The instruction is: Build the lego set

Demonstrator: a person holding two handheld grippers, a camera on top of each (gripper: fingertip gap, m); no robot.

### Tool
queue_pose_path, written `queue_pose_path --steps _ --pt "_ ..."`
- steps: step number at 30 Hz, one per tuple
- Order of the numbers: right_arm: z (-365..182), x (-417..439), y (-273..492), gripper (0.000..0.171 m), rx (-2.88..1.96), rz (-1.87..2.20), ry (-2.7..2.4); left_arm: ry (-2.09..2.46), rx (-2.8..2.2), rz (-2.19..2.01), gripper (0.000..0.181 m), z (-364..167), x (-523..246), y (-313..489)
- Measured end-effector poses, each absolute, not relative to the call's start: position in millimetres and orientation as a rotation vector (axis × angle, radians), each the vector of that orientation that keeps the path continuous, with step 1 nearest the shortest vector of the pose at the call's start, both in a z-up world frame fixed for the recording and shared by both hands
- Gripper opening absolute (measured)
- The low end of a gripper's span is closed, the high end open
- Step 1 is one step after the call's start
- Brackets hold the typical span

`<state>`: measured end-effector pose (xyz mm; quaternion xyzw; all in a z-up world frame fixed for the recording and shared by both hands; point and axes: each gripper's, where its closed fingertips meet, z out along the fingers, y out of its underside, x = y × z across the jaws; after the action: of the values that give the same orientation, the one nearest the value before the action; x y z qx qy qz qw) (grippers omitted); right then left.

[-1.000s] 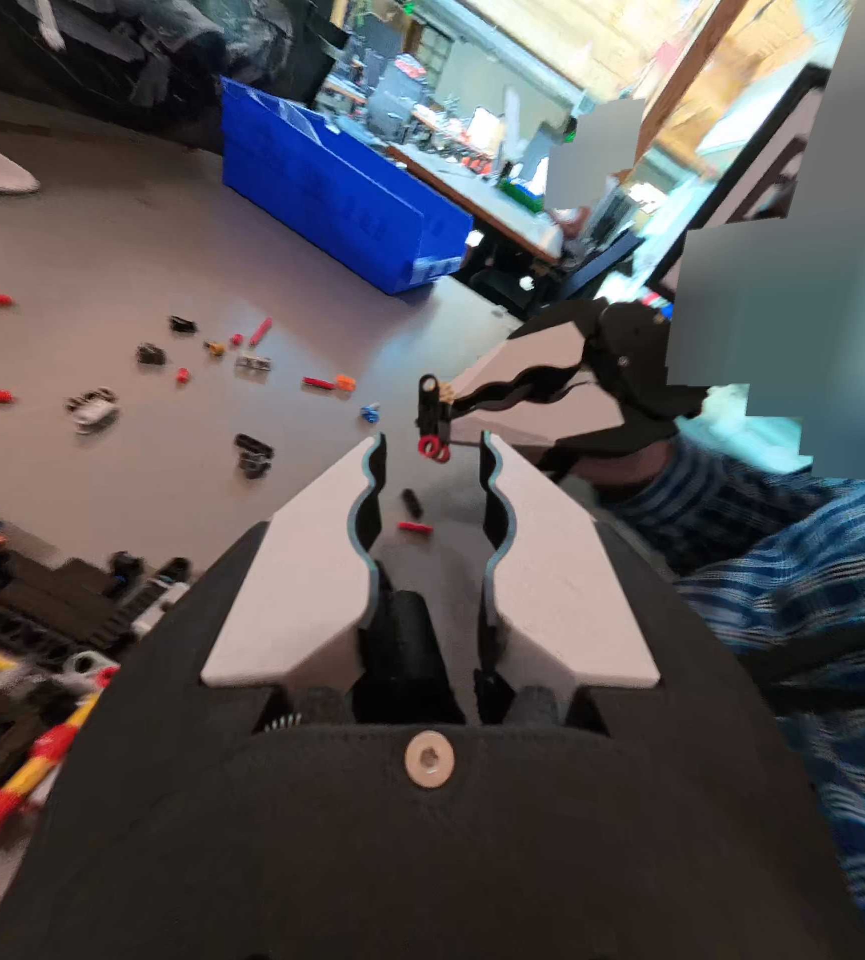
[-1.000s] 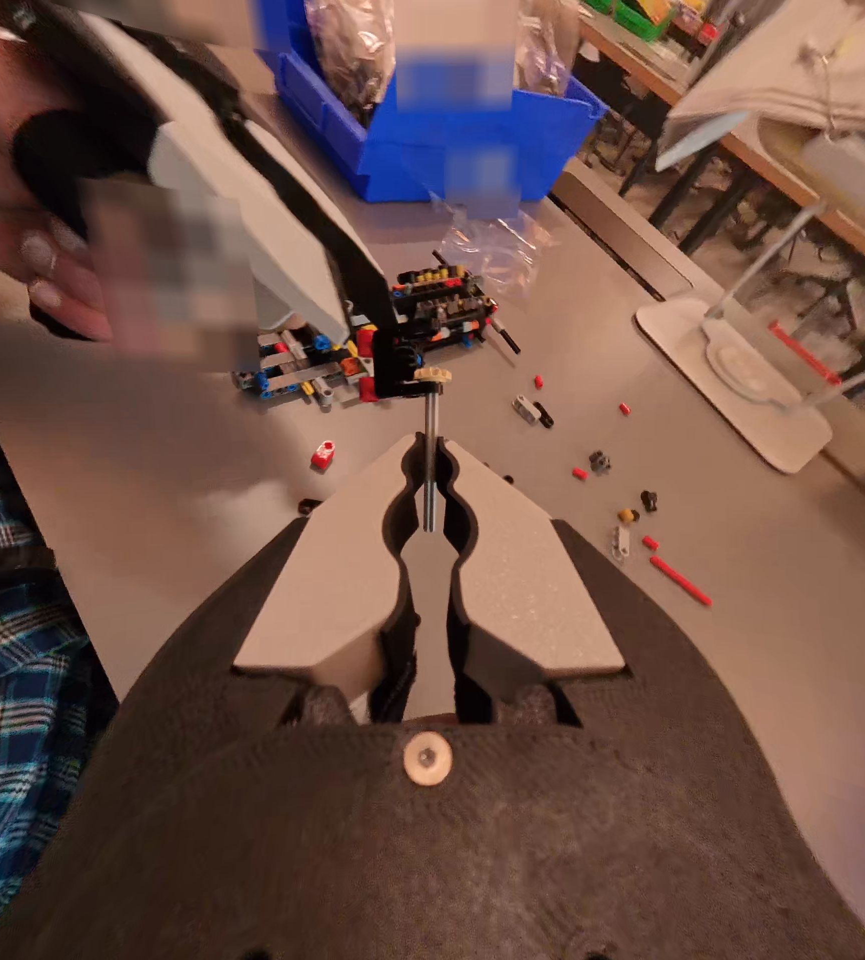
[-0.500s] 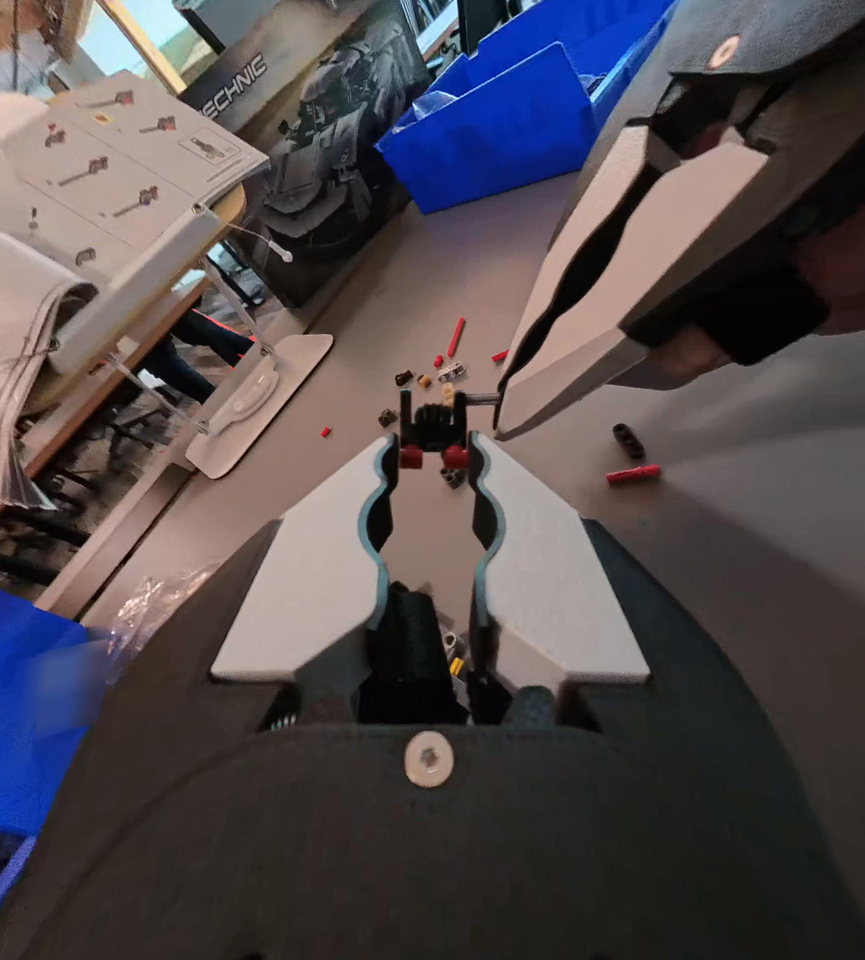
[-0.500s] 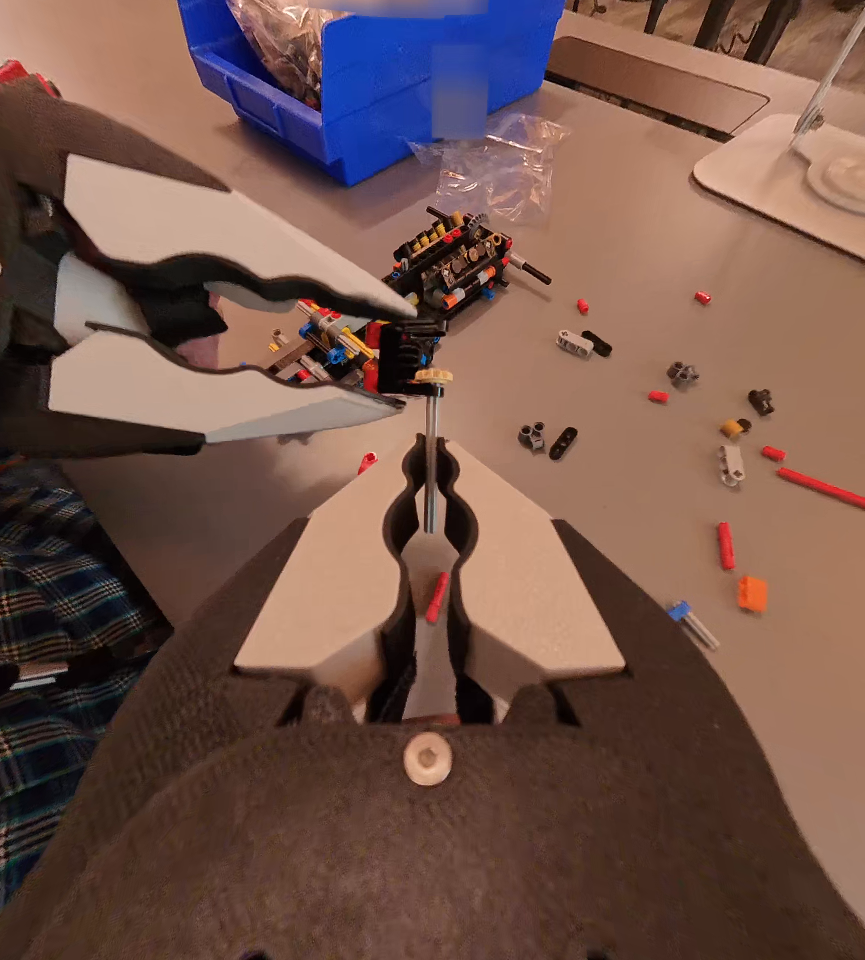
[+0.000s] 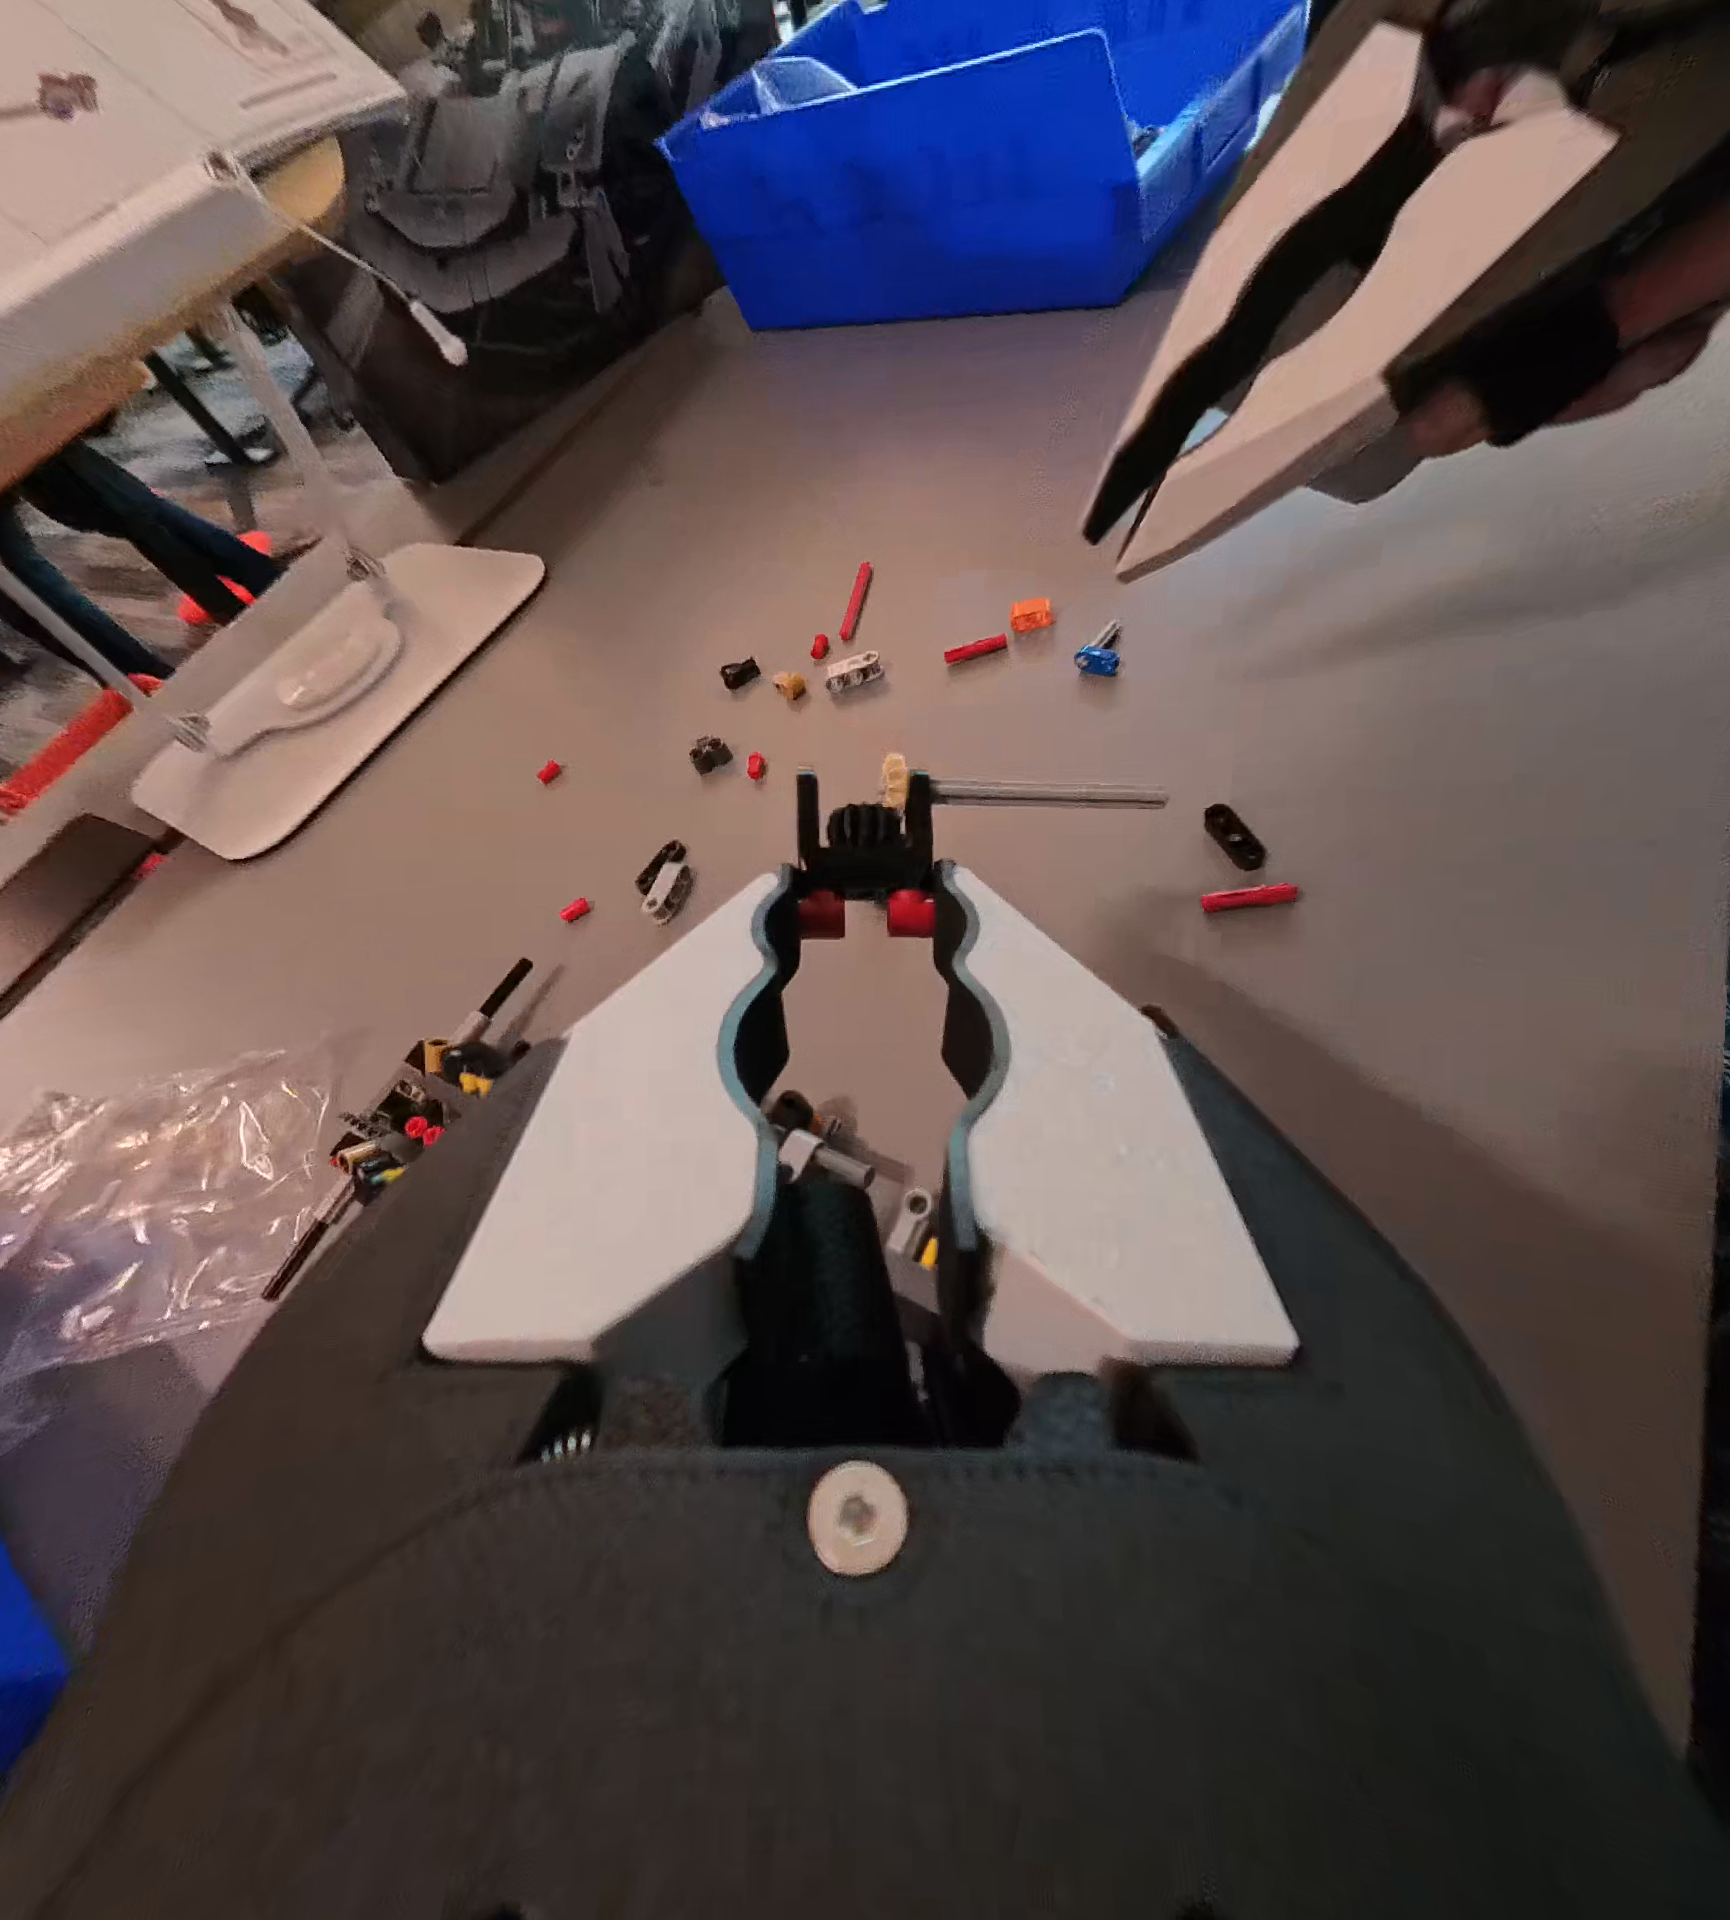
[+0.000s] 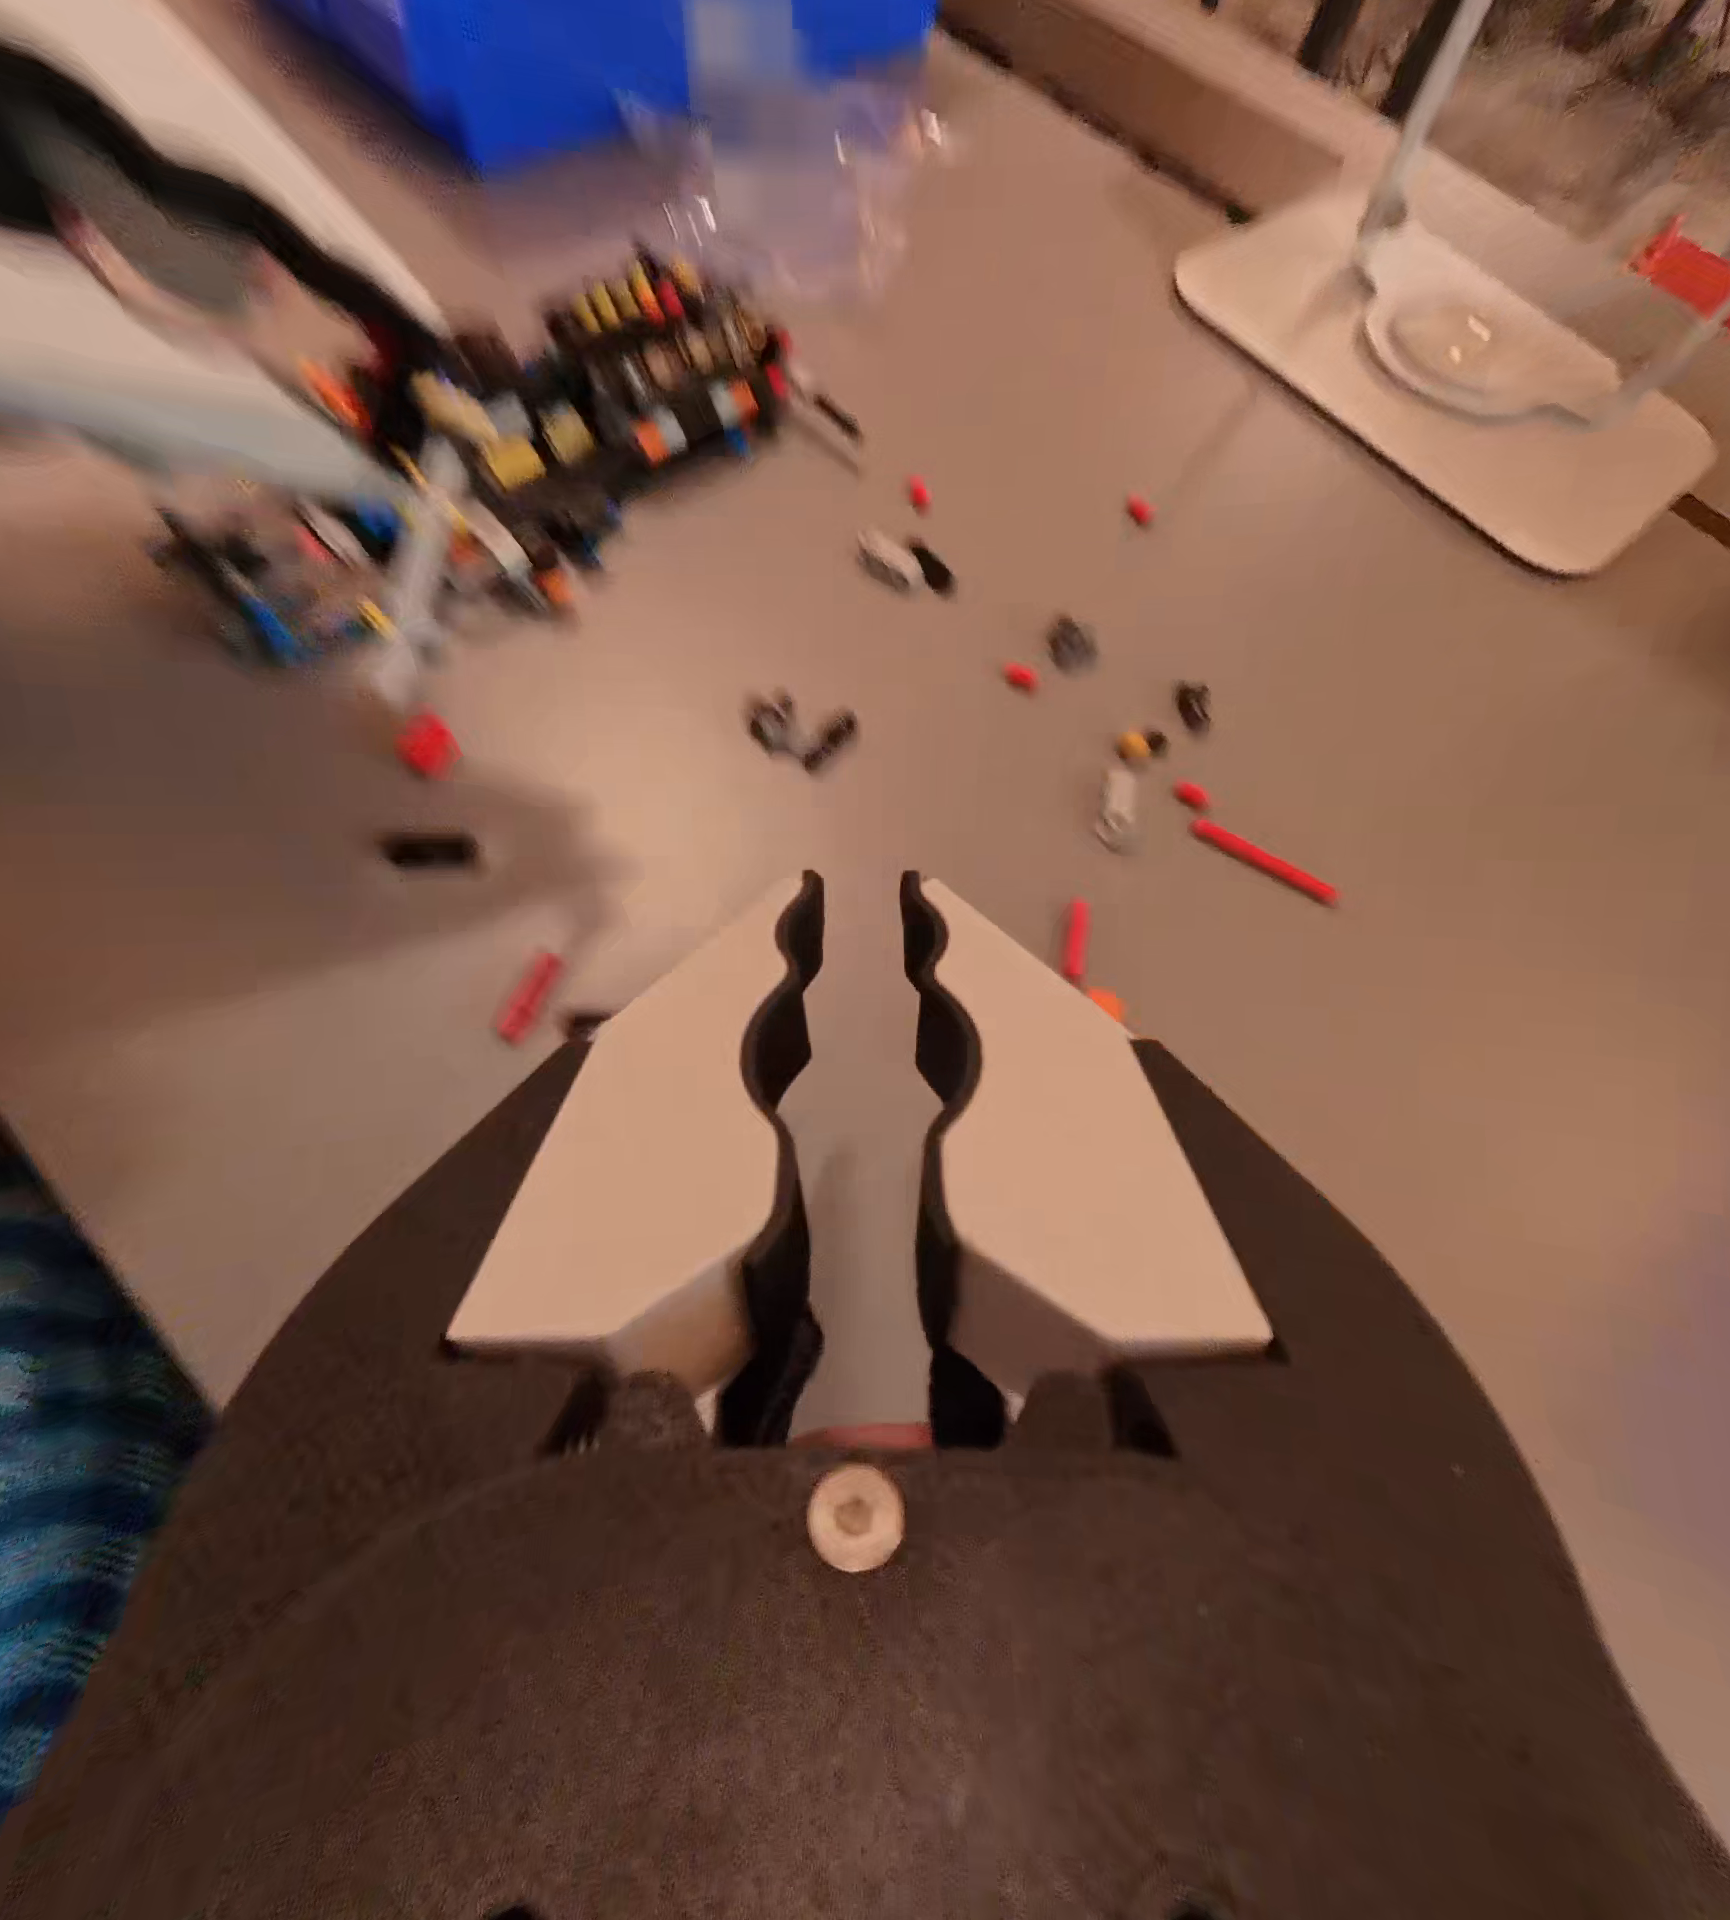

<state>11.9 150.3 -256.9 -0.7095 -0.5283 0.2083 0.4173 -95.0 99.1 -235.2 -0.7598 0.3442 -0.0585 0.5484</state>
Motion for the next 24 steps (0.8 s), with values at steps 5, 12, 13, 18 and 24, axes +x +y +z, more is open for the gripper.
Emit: queue_pose_path --steps 5,12,13,18,24 --pt "-297.8 41.0 181.3 0.009 -1.823 0.344 -1.502 0.879 -1.845 -0.199 0.024 -242.3 -101.9 100.0" --pt "-319.6 40.5 188.5 0.003 -1.801 0.366 -1.691 0.887 -1.858 -0.297 0.024 -246.3 -98.9 101.7" --pt "-320.1 40.4 189.2 0.0 -1.797 0.368 -1.7 0.888 -1.861 -0.298 0.024 -247.2 -99.3 102.7" --pt "-319.0 35.3 185.3 0.0 -1.8 0.437 -1.684 0.904 -1.861 -0.272 0.024 -251.0 -99.3 106.1" --pt "-305.4 39.2 190.7 0.005 -1.809 0.468 -1.611 0.913 -1.868 -0.267 0.024 -256.2 -99.6 106.7"
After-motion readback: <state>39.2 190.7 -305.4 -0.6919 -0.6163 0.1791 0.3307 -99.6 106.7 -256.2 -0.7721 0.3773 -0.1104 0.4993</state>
